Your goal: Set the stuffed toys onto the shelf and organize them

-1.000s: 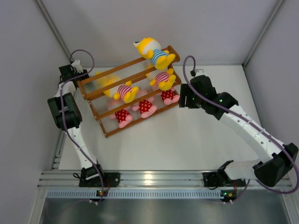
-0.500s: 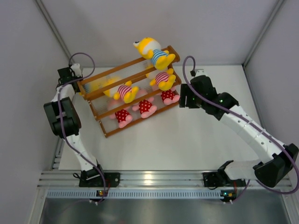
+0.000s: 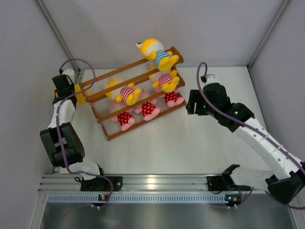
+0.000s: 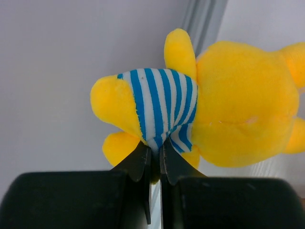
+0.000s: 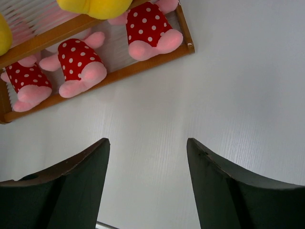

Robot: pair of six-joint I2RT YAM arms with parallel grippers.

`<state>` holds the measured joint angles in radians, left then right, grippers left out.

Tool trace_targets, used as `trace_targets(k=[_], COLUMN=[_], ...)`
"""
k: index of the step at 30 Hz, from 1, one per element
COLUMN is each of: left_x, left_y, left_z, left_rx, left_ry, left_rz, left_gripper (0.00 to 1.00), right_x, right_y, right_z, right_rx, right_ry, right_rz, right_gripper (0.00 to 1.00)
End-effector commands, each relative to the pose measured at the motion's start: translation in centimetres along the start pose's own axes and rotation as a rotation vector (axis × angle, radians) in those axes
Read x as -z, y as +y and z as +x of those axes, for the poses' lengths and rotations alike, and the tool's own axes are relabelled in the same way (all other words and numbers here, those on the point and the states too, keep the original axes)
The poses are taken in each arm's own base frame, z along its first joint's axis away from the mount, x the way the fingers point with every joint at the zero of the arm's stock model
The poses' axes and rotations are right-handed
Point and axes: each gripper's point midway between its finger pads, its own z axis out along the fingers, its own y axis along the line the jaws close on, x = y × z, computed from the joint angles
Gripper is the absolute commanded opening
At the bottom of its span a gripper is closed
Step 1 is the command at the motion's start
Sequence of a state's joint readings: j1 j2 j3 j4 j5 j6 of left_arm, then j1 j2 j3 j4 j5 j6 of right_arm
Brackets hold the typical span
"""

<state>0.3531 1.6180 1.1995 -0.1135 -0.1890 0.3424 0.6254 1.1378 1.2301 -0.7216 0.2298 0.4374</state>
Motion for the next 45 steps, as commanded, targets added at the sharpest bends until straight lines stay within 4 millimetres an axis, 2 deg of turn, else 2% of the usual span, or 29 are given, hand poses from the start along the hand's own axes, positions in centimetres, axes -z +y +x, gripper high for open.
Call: trace_targets(k=[1,5,9,11,15,18,22,24,26,27,28,30,34,38,40,42,43,44,45], left_x=[4.5,7.7,11.7,12.9,15.7,17.8,20.7,22.1,22.8,23.8,23.9,25.2,29.7,34.0,36.0,37.6,39.0,40.1,40.2], left_y=[4.5,5.6,7.5,8.4,9.4,10.0,10.3,10.2,9.3,9.3,8.6,7.3,5.4,2.1,-0.2,-1.8,-3.5,-4.4,-5.6], left_z=[-4.8,-5.1,-6.8,-7.7,-10.8,-13.4,-16.8,-18.4,-19.3,-20.5,-20.2,-21.0,-23.2,-23.3,-23.0,-22.3,-21.8,-21.3,-20.4], left_rx=[-0.005,-0.022,-0.038,-0.046,-0.035,-0.018,0.002,0.022,0.025,0.062,0.072,0.119,0.172,0.222,0.207,0.267,0.250,0.284,0.292], left_ry=[-0.170,-0.209,-0.284,-0.303,-0.388,-0.461,-0.565,-0.617,-0.650,-0.679,-0.652,-0.685,-0.767,-0.783,-0.790,-0.759,-0.750,-0.724,-0.682], left_rz=[-0.159,-0.198,-0.258,-0.283,-0.279,-0.274,-0.256,-0.237,-0.173,-0.143,-0.095,0.005,0.189,0.439,0.595,0.722,0.847,0.925,1.004], left_gripper=[0.00,0.00,0.00,0.00,0.00,0.00,0.00,0.00,0.00,0.00,0.00,0.00,0.00,0.00,0.00,0.00,0.00,0.00,0.00], right_x=[1.2,1.9,2.5,3.0,4.5,6.7,7.8,7.7,8.0,8.8,9.2,10.3,10.9,11.3,11.6,12.4,12.7,13.0,13.6], right_y=[0.4,0.7,1.0,1.5,3.0,4.0,4.6,5.2,6.1,7.1,7.8,9.1,9.6,10.9,11.6,12.4,12.7,13.0,13.5], right_z=[-1.4,-1.4,-1.6,-2.2,-3.8,-6.6,-8.4,-8.7,-9.1,-9.3,-9.8,-10.4,-11.6,-11.7,-11.8,-12.0,-12.1,-12.3,-12.3], right_rx=[-0.015,-0.019,-0.004,0.017,0.077,0.116,0.157,0.173,0.191,0.204,0.207,0.213,0.210,0.224,0.228,0.244,0.253,0.262,0.275], right_ry=[-0.076,-0.090,-0.097,-0.105,-0.125,-0.186,-0.225,-0.220,-0.222,-0.227,-0.244,-0.266,-0.308,-0.304,-0.311,-0.340,-0.348,-0.364,-0.370], right_rz=[-0.048,-0.076,-0.103,-0.127,-0.209,-0.252,-0.270,-0.295,-0.335,-0.397,-0.435,-0.509,-0.525,-0.600,-0.638,-0.695,-0.713,-0.732,-0.767], right_gripper=[0.66,0.66,0.66,0.66,0.66,0.66,0.66,0.66,0.66,0.66,0.66,0.66,0.66,0.66,0.66,0.66,0.67,0.67,0.69])
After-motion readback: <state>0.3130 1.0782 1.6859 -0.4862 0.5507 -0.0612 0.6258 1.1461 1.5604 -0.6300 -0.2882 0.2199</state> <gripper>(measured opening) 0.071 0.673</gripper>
